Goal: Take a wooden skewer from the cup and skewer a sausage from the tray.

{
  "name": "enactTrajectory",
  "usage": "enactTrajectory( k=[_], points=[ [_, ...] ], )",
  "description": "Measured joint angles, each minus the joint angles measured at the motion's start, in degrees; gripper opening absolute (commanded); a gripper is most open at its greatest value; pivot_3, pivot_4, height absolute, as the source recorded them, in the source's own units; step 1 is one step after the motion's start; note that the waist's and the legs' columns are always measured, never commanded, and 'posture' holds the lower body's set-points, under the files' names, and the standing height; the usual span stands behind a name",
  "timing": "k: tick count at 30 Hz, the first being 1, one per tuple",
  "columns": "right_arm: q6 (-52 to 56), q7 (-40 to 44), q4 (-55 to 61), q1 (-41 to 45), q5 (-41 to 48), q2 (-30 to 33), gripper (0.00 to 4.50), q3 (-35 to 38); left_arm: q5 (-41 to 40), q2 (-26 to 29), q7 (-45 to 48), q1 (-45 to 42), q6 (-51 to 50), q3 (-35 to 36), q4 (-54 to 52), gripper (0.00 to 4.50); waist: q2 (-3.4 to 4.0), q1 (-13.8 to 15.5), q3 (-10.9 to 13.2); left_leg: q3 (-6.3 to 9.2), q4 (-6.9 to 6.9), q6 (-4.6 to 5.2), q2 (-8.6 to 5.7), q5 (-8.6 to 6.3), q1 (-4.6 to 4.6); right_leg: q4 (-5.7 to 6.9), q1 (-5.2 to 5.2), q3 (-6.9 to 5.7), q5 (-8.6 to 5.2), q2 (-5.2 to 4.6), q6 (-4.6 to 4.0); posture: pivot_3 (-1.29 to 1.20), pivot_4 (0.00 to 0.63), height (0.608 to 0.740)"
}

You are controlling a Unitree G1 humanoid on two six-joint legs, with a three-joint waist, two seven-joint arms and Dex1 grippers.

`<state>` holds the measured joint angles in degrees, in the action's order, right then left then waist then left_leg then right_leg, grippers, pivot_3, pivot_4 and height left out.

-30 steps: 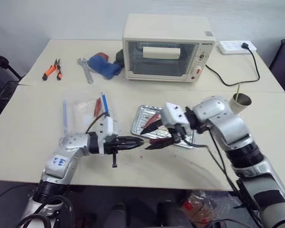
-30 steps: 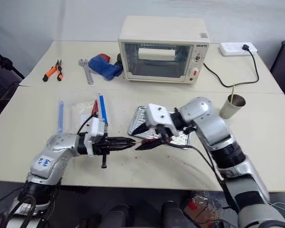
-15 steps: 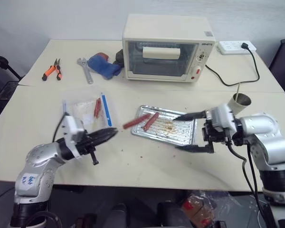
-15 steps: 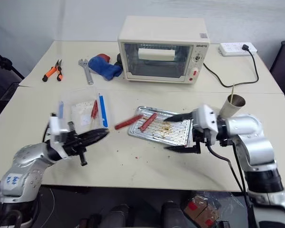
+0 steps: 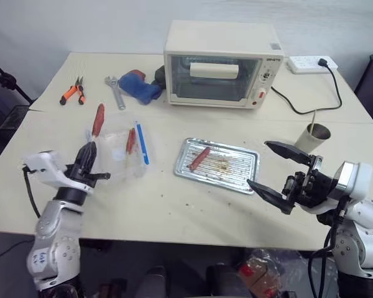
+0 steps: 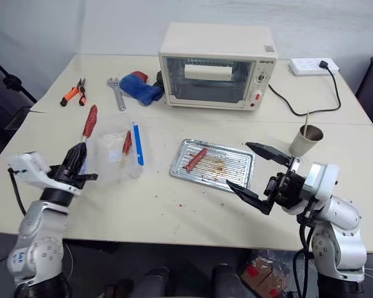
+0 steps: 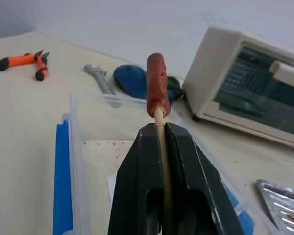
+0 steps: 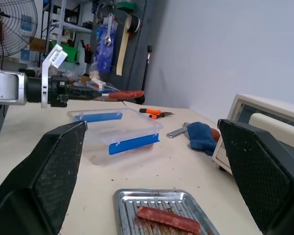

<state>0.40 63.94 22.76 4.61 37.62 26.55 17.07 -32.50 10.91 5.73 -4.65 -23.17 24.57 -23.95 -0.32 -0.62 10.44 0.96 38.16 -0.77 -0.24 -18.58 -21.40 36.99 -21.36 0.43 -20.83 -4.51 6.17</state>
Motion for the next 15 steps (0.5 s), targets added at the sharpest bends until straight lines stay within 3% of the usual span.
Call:
enactTrajectory(
  k=[2, 5, 8, 12, 15],
  points=[
    [1.05, 0.4, 0.0, 0.05, 1.97, 1.61, 4.5, 0.0, 1.13, 0.17, -0.15, -0.64, -0.04, -2.03, 0.26, 0.99, 0.0, 0.42, 0.0, 0.0, -0.01, 0.0, 0.01, 0.0, 0.0, -0.01, -0.01, -0.01, 0.0, 0.01, 0.0, 0.0, 0.15, 0.74],
    [2.7, 1.58, 0.02, -1.0, 3.67, 4.58, 4.5, -0.04, 1.36, 0.99, 1.2, -2.36, 1.15, -2.77, 1.89, 1.93, 0.0, 0.56, 0.0, 0.0, -0.04, -0.01, 0.02, 0.0, 0.0, -0.04, -0.01, -0.02, 0.0, 0.01, 0.0, 0.0, 0.15, 0.74],
    [3.41, 2.15, -0.01, -2.04, 3.88, 5.78, 4.5, -0.35, 1.45, 7.79, 9.57, -1.13, 3.34, -3.98, 2.11, 2.87, 0.0, 0.3, 0.0, -0.07, -0.14, -0.02, 0.04, 0.01, 0.0, -0.08, -0.07, 0.02, -0.01, 0.04, -0.02, 0.0, 0.15, 0.74],
    [3.64, 4.42, -1.21, -2.4, 2.98, 10.06, 4.5, -0.73, 2.44, 25.56, 29.75, 4.23, 7.32, -5.43, 1.87, 2.87, 0.02, 0.04, 0.0, -0.07, -0.22, -0.06, 0.07, 0.02, 0.05, -0.11, -0.07, 0.02, -0.08, 0.02, -0.14, 0.0, 0.15, 0.74],
    [3.31, 7.98, -4.87, -2.89, 1.2, 12.89, 4.5, -1.06, 5.72, 34.74, 42.42, 8.26, 12.48, -6.66, 3.42, 2.87, 0.03, 0.27, 0.0, -0.05, -0.25, -0.01, 0.06, 0.0, 0.1, -0.24, 0.05, 0.03, -0.1, -0.06, -0.18, 0.0, 0.15, 0.74]
  ],
)
